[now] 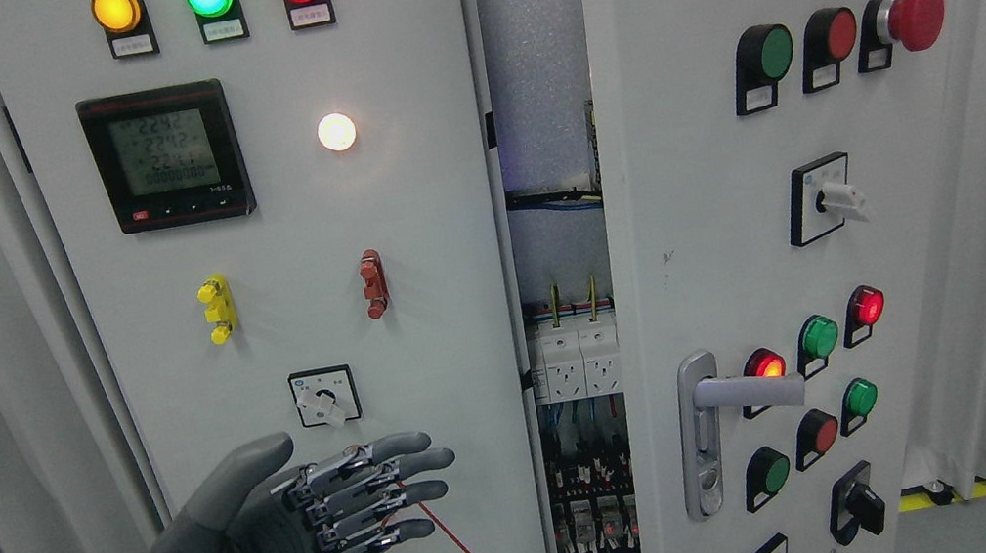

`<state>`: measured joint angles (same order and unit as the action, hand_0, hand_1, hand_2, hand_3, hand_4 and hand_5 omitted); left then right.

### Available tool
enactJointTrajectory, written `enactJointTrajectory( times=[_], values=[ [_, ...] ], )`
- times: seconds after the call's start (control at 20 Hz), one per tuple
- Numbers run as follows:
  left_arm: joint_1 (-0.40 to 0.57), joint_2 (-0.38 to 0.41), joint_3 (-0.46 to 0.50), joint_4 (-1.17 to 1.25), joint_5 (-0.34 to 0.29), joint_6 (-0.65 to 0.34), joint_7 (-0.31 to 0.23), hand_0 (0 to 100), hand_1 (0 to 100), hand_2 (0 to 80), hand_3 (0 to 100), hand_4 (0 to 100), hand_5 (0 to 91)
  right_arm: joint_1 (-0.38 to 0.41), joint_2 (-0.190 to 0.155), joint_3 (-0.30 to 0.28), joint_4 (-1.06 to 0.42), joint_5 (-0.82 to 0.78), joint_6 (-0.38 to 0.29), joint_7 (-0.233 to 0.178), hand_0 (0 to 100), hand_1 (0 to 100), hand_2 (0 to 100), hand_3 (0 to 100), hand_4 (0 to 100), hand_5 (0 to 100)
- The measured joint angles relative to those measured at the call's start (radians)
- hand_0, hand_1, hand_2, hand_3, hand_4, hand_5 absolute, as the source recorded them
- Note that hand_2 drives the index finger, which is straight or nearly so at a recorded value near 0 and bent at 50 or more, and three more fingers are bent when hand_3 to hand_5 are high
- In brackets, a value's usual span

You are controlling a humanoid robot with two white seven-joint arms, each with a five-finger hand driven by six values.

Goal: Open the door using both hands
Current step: 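Raise the left hand toward the gap between the two cabinet doors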

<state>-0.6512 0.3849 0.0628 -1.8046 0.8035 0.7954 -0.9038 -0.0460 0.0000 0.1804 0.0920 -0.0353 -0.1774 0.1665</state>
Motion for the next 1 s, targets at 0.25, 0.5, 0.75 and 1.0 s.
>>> enactJointTrajectory(
  times=[0.25,0.5,0.75,1.0],
  values=[
    [-0.140,-0.036,-0.018,0.069,0.010,0.012,0.000,30,0,2.7,3,4,0.0,0.000,0.000,0.000,0.000,0.000,0.000,0.000,22,0,0,0,0,0],
    [-0.241,-0.071,-0.058,0.152,0.017,0.014,0.001,30,0,2.7,3,4,0.0,0.000,0.000,0.000,0.000,0.000,0.000,0.000,22,0,0,0,0,0],
    [-0.324,-0.092,-0.131,0.245,0.055,-0.032,0.001,30,0,2.7,3,4,0.0,0.000,0.000,0.000,0.000,0.000,0.000,0.000,22,0,0,0,0,0],
    [-0.413,-0.077,-0.262,0.325,0.150,-0.172,0.001,30,0,2.7,3,4,0.0,0.000,0.000,0.000,0.000,0.000,0.000,0.000,22,0,0,0,0,0]
  ],
)
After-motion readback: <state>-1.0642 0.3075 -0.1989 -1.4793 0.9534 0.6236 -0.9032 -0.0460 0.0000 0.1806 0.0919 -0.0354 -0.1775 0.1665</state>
